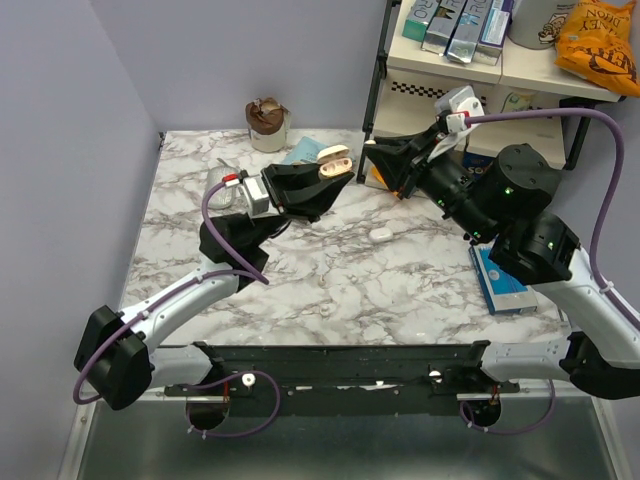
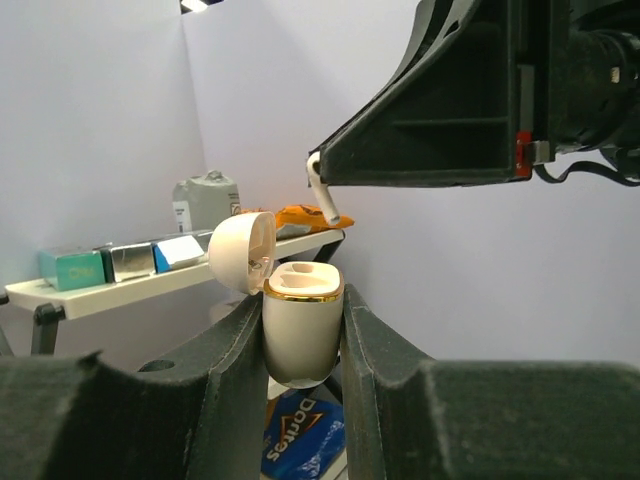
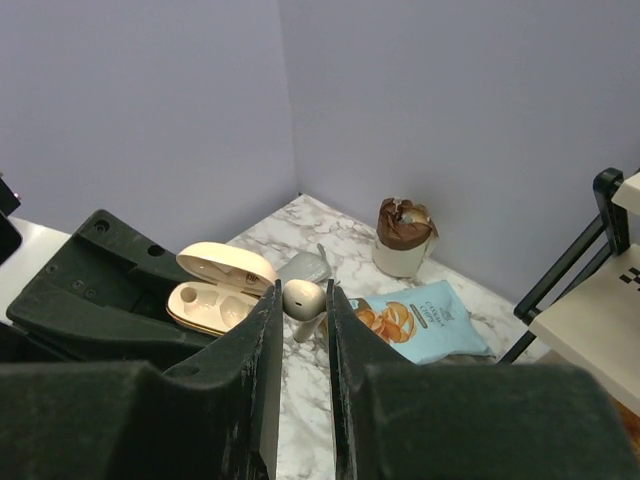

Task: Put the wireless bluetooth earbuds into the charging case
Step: Place the earbud in the charging case.

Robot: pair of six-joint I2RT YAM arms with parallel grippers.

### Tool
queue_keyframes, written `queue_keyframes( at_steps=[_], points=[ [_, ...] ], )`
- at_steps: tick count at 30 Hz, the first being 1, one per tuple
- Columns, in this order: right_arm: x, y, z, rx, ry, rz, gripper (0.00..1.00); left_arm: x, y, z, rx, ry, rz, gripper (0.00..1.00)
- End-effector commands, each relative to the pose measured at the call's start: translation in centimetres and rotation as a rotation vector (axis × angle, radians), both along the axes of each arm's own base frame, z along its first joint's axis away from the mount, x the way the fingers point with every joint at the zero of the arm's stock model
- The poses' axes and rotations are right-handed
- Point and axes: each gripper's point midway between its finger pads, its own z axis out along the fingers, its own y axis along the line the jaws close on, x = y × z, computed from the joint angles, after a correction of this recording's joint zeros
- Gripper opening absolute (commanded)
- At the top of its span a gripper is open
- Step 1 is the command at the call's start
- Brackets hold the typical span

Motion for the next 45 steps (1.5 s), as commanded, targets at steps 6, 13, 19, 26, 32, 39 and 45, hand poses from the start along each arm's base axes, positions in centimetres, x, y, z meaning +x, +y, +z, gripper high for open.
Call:
queue_keyframes(
  at_steps=[6, 13, 19, 26, 32, 39, 45],
  points=[
    [-1.0, 1.5, 1.1, -0.02, -0.063, 0.075, 0.01, -1.1, -0.7, 2.4, 0.022, -0.084, -0.05, 0.0],
    [-1.1, 2.0, 1.3, -0.01, -0.076, 0.081, 0.01, 0.2, -1.0, 2.0, 0.041, 0.011, -0.041, 0.0],
    [-0.9, 1.0, 1.7, 0.018, -0.088, 0.041, 0.01, 0.6, -0.9, 1.1, 0.046, 0.06, -0.037, 0.0],
    [-0.7, 1.4, 1.2, 0.007, -0.08, 0.04, 0.01, 0.7, -0.8, 1.2, 0.028, 0.088, -0.058, 0.0],
    [0.2, 1.8, 0.0, -0.025, -0.073, 0.009, 0.01, 0.5, -0.8, 1.1, 0.028, 0.095, -0.06, 0.0],
    [0.6, 2.4, -0.7, -0.036, -0.062, 0.007, 0.01, 0.6, -0.7, 1.0, 0.026, 0.1, -0.059, 0.0],
    [1.1, 2.5, -0.8, -0.04, -0.059, -0.013, 0.01, 0.5, -0.7, 1.0, 0.019, 0.101, -0.063, 0.0]
  ],
)
